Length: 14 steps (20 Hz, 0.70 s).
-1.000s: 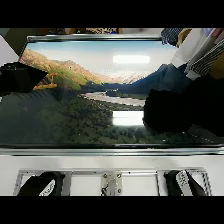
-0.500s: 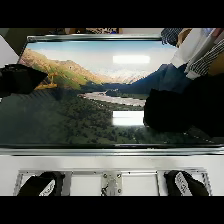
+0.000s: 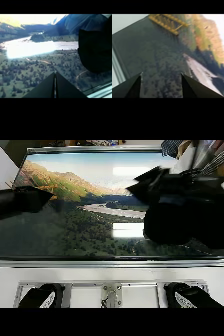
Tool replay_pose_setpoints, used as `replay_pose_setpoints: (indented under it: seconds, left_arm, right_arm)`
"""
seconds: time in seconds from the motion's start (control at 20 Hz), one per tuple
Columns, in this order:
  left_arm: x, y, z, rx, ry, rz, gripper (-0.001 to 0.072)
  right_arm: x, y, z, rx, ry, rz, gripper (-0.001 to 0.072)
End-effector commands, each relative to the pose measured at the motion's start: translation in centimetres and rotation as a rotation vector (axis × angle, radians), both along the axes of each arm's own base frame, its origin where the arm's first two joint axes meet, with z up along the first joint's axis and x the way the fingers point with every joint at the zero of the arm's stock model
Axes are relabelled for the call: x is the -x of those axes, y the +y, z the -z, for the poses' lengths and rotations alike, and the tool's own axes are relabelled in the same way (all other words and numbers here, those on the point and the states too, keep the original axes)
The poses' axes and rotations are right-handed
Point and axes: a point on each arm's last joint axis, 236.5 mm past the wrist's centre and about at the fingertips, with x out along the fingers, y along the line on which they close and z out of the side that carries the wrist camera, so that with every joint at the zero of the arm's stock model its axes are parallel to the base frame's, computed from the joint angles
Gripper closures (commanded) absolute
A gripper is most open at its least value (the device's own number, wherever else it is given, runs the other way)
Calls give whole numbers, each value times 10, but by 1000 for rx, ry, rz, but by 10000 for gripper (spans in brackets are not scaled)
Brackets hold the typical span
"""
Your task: Fold the clothes and pants, and hang the long-sleeved shirts on hangers.
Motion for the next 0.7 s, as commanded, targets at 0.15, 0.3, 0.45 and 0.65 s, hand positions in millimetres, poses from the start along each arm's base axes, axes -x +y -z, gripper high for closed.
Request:
replay_pose_setpoints:
  seconds: [0.15,0.3,0.45,0.65]
  left_arm:
    - [1,6,29,50,-49,-61,693]
    - [8,9,31,63,-83,-77,693]
    - [11,13,30,90,-147,-105,693]
    - [20,16,39,131,-143,-138,693]
  right_arm:
    - [30,58,43,34,110,-176,699]
    - [33,58,45,39,117,-188,699]
    - [35,58,46,42,121,-196,698]
    - [35,58,46,43,122,-196,698]
